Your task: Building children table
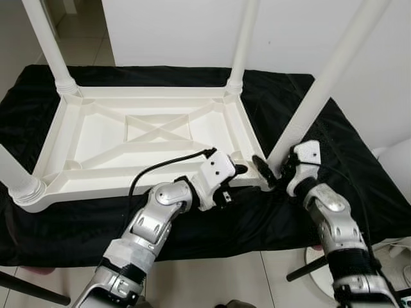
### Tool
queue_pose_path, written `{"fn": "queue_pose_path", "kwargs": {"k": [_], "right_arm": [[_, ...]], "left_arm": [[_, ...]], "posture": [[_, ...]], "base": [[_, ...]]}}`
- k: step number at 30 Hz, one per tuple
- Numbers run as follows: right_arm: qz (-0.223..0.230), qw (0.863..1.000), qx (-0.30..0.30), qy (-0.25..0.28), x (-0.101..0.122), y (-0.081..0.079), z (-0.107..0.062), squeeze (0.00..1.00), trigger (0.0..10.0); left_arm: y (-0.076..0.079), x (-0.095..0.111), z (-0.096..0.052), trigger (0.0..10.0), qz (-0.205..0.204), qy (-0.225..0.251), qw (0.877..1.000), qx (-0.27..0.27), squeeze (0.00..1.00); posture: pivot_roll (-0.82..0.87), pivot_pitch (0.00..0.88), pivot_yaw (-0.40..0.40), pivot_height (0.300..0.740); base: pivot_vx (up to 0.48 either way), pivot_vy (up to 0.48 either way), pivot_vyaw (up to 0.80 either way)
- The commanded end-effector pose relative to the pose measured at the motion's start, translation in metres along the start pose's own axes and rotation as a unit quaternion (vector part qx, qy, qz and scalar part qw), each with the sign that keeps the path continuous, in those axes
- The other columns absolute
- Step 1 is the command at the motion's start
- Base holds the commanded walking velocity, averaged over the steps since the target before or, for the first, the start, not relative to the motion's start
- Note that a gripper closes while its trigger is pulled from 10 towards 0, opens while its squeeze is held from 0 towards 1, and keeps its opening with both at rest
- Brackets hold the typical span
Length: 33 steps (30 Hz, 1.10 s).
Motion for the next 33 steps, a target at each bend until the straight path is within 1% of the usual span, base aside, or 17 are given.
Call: {"fn": "queue_pose_path", "kwargs": {"k": [1,2,3,9,18,19,20,22,23,24,25,26,29,30,32,33], "right_arm": [[-0.002,1.0,0.009,-0.016,-0.006,0.001,0.0,0.0,3.7],[-0.002,1.0,0.009,-0.016,-0.006,0.001,0.0,0.0,3.7],[0.003,1.0,0.019,-0.023,-0.009,0.001,0.001,0.0,0.1],[0.016,0.999,0.031,-0.039,-0.019,0.0,-0.002,0.0,0.0],[0.03,0.998,0.025,-0.046,-0.027,0.003,-0.008,0.0,0.0],[0.038,0.998,0.002,-0.052,-0.031,0.007,-0.008,0.0,10.0],[0.043,0.997,-0.015,-0.056,-0.033,0.01,-0.007,0.0,10.0],[0.043,0.997,-0.015,-0.056,-0.033,0.01,-0.007,0.0,10.0],[0.043,0.996,-0.043,-0.061,-0.035,0.015,-0.007,0.0,10.0],[0.043,0.996,-0.043,-0.061,-0.035,0.015,-0.007,0.0,10.0],[0.043,0.995,-0.066,-0.062,-0.037,0.019,-0.007,0.0,10.0],[0.052,0.994,-0.083,-0.056,-0.036,0.019,-0.006,0.0,10.0],[0.057,0.992,-0.097,-0.05,-0.035,0.018,-0.004,0.0,10.0],[0.063,0.99,-0.115,-0.045,-0.034,0.017,-0.002,0.0,10.0],[0.075,0.982,-0.173,-0.027,-0.027,0.015,0.003,0.0,10.0],[0.075,0.982,-0.173,-0.027,-0.027,0.015,0.003,0.0,10.0]], "left_arm": [[-0.004,-0.001,0.002,10.0,0.004,-0.006,1.0,0.016,0.0],[-0.004,-0.001,0.002,10.0,0.004,-0.006,1.0,0.016,0.0],[-0.005,0.0,0.001,10.0,0.004,-0.006,1.0,0.019,0.0],[-0.007,0.0,0.001,10.0,0.005,-0.006,1.0,0.022,0.0],[-0.007,0.0,0.002,10.0,0.005,-0.005,1.0,0.02,0.0],[-0.006,0.0,0.002,10.0,0.005,-0.005,1.0,0.019,0.0],[-0.006,0.0,0.002,10.0,0.005,-0.005,1.0,0.019,0.0],[-0.006,0.0,0.002,10.0,0.005,-0.005,1.0,0.019,0.0],[-0.006,0.0,0.002,10.0,0.004,-0.005,1.0,0.019,0.0],[-0.006,0.0,0.002,10.0,0.004,-0.005,1.0,0.019,0.0],[-0.005,0.0,0.002,10.0,0.003,-0.005,1.0,0.019,0.0],[-0.005,0.0,0.002,10.0,0.002,-0.005,1.0,0.019,0.0],[-0.004,0.0,0.002,10.0,0.002,-0.005,1.0,0.019,0.0],[-0.004,0.0,0.002,10.0,0.001,-0.005,1.0,0.019,0.0],[-0.005,0.0,0.002,10.0,0.001,-0.005,1.0,0.021,0.0],[-0.005,0.0,0.002,10.0,0.001,-0.005,1.0,0.021,0.0]], "posture": [[0.03,0.0,-0.06,0.74],[0.03,0.0,-0.06,0.74],[0.04,0.0,-0.064,0.74],[0.04,0.0,-0.065,0.74],[0.03,0.0,-0.058,0.74],[0.03,0.0,-0.059,0.74],[0.03,0.0,-0.059,0.74],[0.03,0.0,-0.059,0.74],[0.03,0.0,-0.063,0.74],[0.03,0.0,-0.063,0.74],[0.03,0.0,-0.064,0.74],[0.03,0.0,-0.065,0.74],[0.02,0.0,-0.065,0.74],[0.02,0.0,-0.066,0.74],[0.02,0.0,-0.065,0.74],[0.02,0.0,-0.065,0.74]], "base": [[0.0,0.0,0.0],[0.0,0.0,0.0],[0.0,0.0,0.0],[0.0,0.0,0.0],[0.0,0.0,0.0],[0.0,0.0,0.0],[0.0,0.0,0.0],[0.0,0.0,0.0],[0.0,0.0,0.0],[0.0,0.0,0.0],[0.0,0.0,0.0],[0.0,0.0,0.0],[0.0,0.0,0.0],[0.0,0.0,0.0],[0.0,0.0,0.0],[0.0,0.0,0.0]]}}
Point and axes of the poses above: a point about 5 cm out from each wrist's last joint towards the gripper, its own z axis pointing out of the wrist towards the gripper, its own x axis along the axis of the wrist's last joint, y = z × x, the point moved 4 cm from there along z, pointing out of the wrist towards the gripper, and after that the axes turned 13 degrees about z, right-handed, at the moved point
